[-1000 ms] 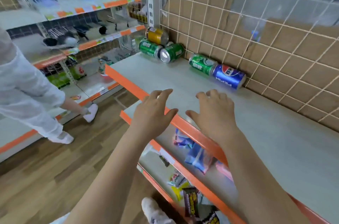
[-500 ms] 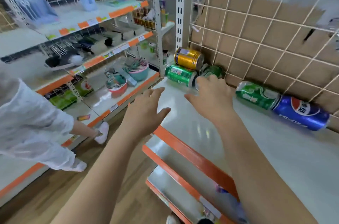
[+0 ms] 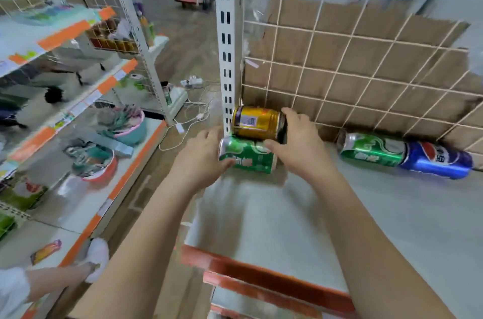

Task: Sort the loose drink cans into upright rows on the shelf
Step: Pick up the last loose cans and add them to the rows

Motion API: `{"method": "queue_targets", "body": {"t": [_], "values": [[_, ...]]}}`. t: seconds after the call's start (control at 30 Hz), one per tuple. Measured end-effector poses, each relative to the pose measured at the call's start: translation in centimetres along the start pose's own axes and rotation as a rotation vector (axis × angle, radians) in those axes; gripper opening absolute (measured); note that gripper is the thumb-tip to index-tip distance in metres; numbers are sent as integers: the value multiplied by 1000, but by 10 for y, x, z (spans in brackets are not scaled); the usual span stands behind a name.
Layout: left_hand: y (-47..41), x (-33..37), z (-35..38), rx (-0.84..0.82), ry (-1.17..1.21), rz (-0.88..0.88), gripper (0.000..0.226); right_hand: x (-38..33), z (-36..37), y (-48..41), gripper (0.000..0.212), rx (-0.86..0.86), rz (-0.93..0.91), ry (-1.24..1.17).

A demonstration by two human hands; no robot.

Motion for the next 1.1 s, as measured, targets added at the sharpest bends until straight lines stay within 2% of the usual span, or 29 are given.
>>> {"method": "queue_targets", "body": {"t": [0.07,0.13,0.27,0.37,0.7,0.87,1.1], "values": [[-13,-8,4,-71,3,43,84,-1,6,-11,83,-3,17,-68],[-22,-11,11,-190,29,124,92,0,13,-18,84,-44,4,-25],[-25,-13,17,-351,41,250,75,-2,32,-25,59,-154,-40,226],[-25,-18,19,-365,138,266,74,-2,33,-25,53,-132,-40,294],[-28,-33,20,-435,358,198,68,-1,27,-29,76,-275,67,422],[-24,-32,5,-413,407,193,66,-4,21,-24,58,-217,71,327],[-25,-29,-13,-367,433,248,58,-2,16,-17,57,-160,23,338]]}}
Point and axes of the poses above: each hand's wrist, its own y-axis away from the middle knuckle, its own z-axis out of the palm, x = y × z, the point moved 4 cm from there along -y, towards the middle knuckle, and after that the axes turned 5 degrees about -y, right-handed, at the moved point
